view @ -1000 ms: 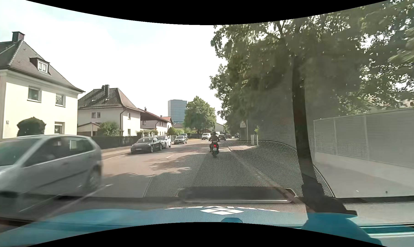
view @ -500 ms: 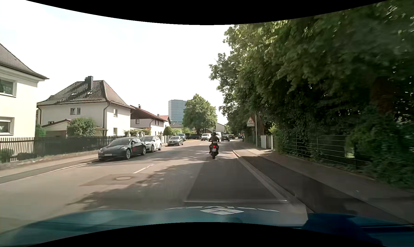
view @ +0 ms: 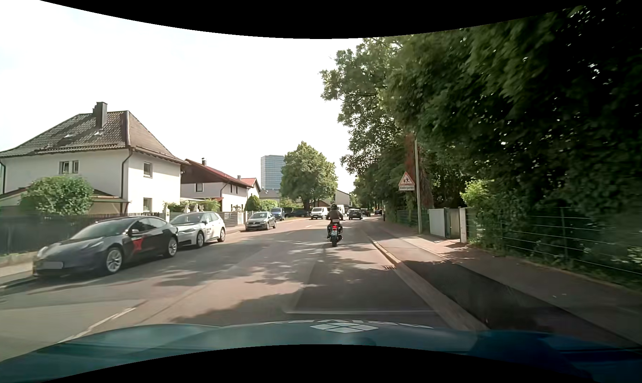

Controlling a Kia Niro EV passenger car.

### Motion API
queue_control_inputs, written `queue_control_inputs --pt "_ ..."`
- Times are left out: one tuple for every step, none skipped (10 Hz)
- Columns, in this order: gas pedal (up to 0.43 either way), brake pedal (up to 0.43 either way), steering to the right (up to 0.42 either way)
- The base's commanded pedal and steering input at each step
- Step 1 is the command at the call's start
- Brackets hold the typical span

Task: Follow the waypoints while adhering to traffic rules and regulations

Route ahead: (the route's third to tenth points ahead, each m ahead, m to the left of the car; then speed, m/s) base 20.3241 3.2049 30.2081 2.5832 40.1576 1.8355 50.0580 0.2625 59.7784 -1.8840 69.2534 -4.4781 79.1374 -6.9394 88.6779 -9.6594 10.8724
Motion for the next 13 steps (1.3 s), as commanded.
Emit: queue_control_inputs --pt "0.0 0.0 -0.002" --pt "0.0 0.0 0.0" --pt "0.0 0.0 0.003" --pt "0.0 0.0 0.003" --pt "0.0 0.0 0.004" --pt "0.0 0.0 0.007" --pt "0.0 0.0 0.01" --pt "0.0 0.0 0.01" --pt "0.0 0.0 0.01" --pt "0.0 0.0 0.011" --pt "0.0 0.012 0.011" --pt "0.0 0.049 0.011" --pt "0.0 0.091 0.01"
